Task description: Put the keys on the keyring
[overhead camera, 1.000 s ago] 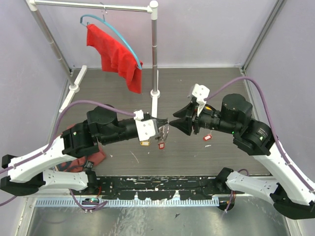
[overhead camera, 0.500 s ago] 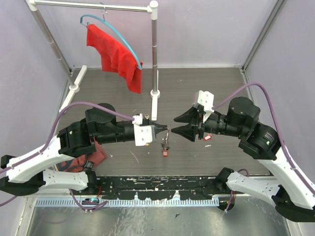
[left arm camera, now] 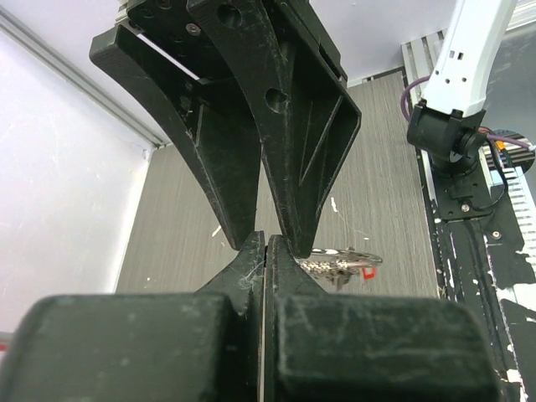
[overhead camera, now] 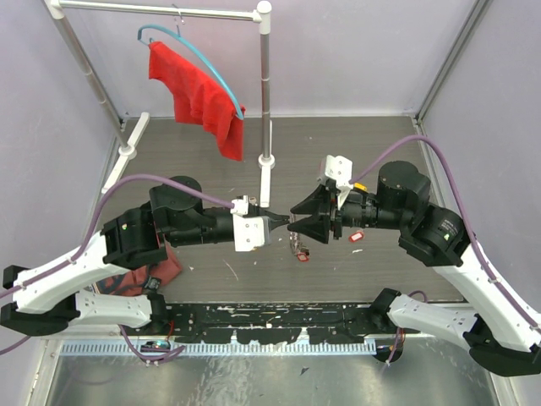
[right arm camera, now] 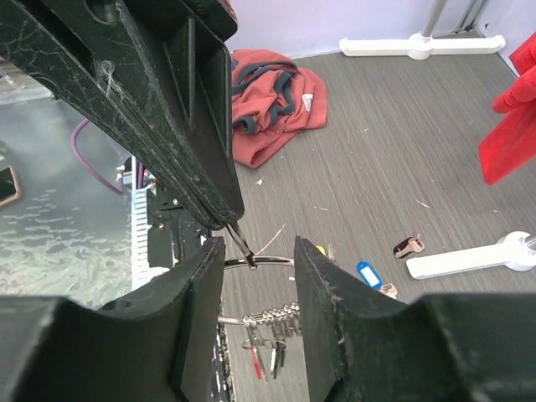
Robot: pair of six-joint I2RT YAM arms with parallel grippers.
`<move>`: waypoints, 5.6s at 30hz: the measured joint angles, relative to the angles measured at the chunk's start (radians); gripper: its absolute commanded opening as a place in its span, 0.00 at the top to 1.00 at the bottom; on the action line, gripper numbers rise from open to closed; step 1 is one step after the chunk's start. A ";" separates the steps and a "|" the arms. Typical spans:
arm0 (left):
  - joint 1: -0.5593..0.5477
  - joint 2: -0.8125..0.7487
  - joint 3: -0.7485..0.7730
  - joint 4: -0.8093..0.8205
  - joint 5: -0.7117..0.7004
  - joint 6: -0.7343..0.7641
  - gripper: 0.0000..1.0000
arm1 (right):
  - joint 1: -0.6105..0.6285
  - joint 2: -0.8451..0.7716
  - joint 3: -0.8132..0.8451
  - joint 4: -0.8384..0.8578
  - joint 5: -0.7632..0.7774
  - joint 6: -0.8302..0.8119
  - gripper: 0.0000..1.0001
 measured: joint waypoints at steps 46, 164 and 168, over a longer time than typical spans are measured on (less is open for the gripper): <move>0.001 -0.007 -0.304 0.609 -0.279 -0.123 0.28 | 0.003 -0.181 -0.345 0.651 0.549 0.335 0.99; 0.000 -0.006 -0.181 0.238 -0.295 0.489 1.00 | -0.001 0.014 0.064 0.073 0.359 0.434 0.97; 0.000 -0.007 -0.181 0.238 -0.296 0.484 1.00 | -0.001 0.014 0.061 0.079 0.355 0.442 0.99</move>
